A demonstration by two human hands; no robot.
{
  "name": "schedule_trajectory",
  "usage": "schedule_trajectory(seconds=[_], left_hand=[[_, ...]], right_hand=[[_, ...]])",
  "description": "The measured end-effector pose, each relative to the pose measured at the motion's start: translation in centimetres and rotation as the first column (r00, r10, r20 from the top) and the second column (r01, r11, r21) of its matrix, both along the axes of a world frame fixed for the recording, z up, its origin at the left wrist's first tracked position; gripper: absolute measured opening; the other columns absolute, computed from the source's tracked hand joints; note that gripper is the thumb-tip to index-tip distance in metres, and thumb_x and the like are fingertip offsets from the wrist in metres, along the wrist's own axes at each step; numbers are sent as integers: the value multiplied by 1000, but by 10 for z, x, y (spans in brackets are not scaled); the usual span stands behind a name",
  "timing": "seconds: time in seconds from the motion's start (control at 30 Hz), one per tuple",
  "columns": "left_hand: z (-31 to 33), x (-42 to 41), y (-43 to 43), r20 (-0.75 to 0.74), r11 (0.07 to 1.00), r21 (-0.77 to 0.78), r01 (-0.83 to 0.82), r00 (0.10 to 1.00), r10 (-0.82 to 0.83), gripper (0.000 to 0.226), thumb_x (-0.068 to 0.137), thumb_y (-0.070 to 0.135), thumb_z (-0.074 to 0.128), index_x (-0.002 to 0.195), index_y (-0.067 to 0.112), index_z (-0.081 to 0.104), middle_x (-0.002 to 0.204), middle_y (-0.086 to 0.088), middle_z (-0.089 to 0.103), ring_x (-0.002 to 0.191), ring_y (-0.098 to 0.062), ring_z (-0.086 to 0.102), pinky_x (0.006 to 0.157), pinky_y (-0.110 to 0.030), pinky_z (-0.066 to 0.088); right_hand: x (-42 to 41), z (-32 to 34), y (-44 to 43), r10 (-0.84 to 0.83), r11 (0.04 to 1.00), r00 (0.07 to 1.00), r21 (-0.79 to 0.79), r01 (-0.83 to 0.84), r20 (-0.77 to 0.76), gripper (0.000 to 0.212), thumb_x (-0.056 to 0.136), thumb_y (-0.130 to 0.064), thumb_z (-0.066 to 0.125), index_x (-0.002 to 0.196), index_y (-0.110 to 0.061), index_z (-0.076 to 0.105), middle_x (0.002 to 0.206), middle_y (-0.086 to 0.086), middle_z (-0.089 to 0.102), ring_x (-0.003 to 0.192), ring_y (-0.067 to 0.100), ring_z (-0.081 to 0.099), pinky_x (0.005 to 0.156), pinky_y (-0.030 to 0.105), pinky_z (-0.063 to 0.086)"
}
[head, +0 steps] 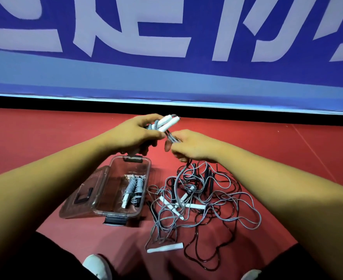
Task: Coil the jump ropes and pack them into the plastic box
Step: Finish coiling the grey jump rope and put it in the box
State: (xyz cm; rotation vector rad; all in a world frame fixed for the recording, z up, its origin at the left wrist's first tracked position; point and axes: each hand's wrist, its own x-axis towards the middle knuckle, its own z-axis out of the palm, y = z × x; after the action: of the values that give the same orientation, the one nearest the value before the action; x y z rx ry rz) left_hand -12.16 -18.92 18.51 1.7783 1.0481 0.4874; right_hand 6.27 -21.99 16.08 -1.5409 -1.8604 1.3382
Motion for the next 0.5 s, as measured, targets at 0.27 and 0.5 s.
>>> schedule_trajectory(seconds=[0.27, 0.5], left_hand=[[-7, -11, 24, -146, 975, 169, -141, 975, 167, 27, 90, 13, 69, 112, 20, 55, 74, -11, 63, 53, -26, 61, 34, -20, 37], [-16, -32, 36, -517, 867, 498, -37, 790, 330, 30, 78, 21, 71, 95, 21, 47, 76, -2, 64, 51, -21, 66, 55, -38, 55]], right_hand=[[-15, 2, 2, -220, 970, 974, -120, 212, -59, 28, 79, 8, 28, 75, -5, 53, 45, 9, 39, 36, 16, 31, 40, 17, 29], [-15, 22, -11, 35, 973, 969, 211, -89, 244, 18, 91, -9, 51, 92, -2, 67, 54, -1, 50, 43, 12, 43, 46, 21, 36]])
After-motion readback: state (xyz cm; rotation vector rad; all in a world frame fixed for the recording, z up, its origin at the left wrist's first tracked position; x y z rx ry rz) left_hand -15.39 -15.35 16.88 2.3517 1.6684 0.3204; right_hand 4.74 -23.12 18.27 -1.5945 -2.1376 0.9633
